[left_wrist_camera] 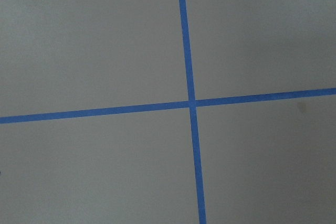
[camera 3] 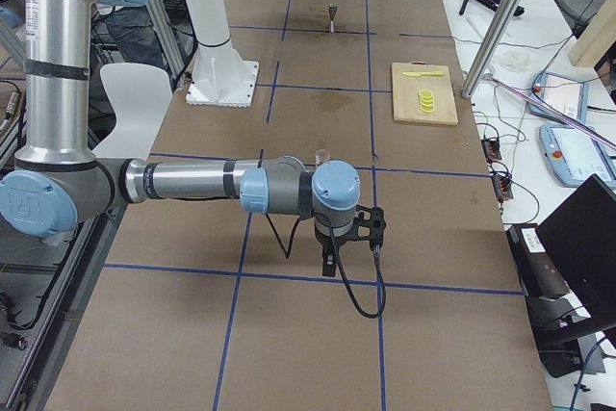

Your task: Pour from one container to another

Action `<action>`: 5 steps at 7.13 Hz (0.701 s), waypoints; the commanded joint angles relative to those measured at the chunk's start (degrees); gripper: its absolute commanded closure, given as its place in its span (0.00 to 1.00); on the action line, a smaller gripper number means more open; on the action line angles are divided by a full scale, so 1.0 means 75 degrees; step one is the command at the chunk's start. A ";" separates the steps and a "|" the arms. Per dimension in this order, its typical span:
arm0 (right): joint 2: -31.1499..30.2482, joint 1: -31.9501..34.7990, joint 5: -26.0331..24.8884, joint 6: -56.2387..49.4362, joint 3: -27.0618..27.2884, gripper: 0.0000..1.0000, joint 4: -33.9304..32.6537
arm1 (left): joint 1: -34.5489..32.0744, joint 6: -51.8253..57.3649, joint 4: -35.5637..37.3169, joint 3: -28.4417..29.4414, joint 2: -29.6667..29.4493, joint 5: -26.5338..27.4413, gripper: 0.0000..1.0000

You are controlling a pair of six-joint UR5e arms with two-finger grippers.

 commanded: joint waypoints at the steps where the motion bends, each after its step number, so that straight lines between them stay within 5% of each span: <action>1: -0.0071 0.0040 0.0143 -0.0011 -0.0030 0.00 0.0000 | 0.0001 -0.0046 0.0009 -0.0017 0.0011 -0.0003 0.00; 5: 0.0057 0.0041 0.0073 0.0001 -0.0018 0.00 0.0012 | 0.0001 -0.0034 -0.0014 -0.0040 -0.0012 0.0032 0.00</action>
